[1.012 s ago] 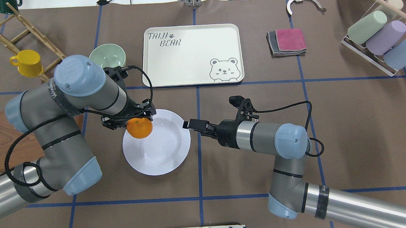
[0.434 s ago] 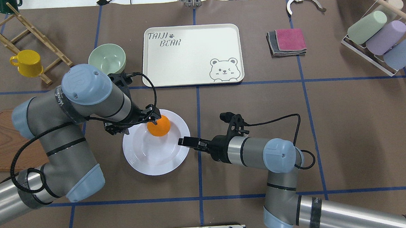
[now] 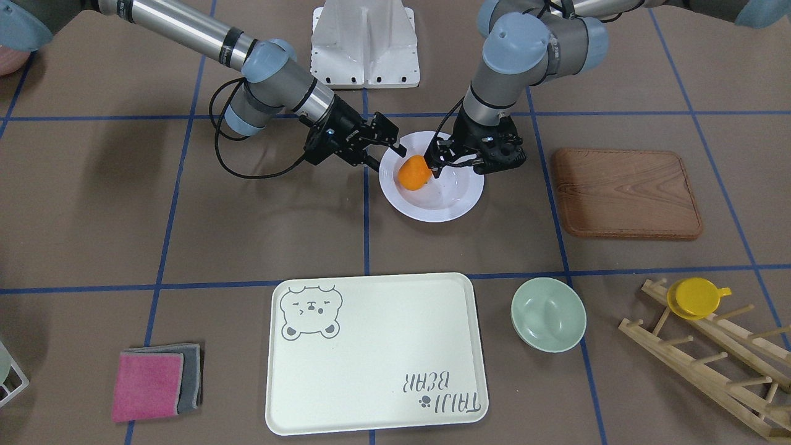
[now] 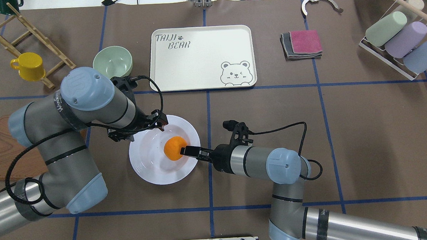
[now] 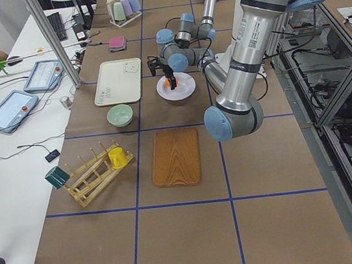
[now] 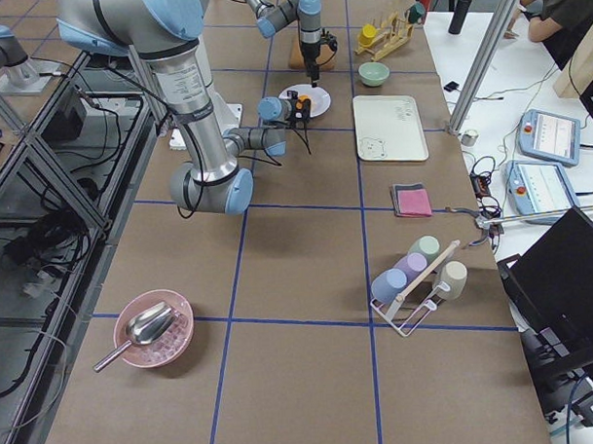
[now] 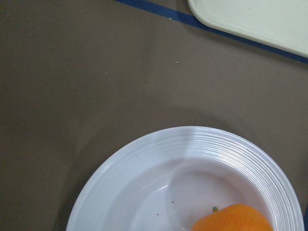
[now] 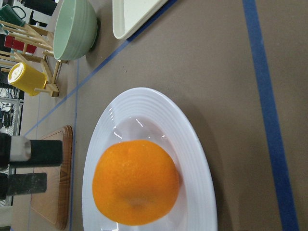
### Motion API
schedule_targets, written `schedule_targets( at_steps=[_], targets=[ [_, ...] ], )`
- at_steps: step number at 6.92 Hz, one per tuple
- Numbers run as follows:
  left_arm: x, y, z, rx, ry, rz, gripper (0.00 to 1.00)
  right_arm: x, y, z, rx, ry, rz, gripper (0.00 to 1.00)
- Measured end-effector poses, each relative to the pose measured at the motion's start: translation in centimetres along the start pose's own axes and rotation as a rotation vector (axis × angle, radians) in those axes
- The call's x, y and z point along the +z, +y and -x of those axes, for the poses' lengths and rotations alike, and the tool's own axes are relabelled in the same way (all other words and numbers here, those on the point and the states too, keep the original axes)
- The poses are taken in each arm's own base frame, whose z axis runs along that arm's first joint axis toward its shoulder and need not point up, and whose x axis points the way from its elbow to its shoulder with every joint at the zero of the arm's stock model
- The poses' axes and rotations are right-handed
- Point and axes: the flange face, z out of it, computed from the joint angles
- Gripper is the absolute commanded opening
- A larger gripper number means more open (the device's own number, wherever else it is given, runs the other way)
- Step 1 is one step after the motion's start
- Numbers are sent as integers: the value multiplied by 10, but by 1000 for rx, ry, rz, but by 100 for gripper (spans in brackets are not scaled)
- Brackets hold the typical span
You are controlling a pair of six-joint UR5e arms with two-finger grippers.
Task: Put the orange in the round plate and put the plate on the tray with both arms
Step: 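Release the orange on the plate and grasp the plate rim with the left gripper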
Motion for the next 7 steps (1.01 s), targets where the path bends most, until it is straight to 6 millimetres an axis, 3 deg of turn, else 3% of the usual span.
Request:
schedule_targets(
  at_steps=[3,4,7],
  targets=[
    [-2,0,3,1,0,-1,97,-1,0,15,15,-35,3,6],
    [-2,0,3,1,0,-1,97,-1,-1,24,30,-50,2,0],
    [-15,-1,2,13,21,-3,97,-1,-4,42,63,-78,-2,0]
  ],
)
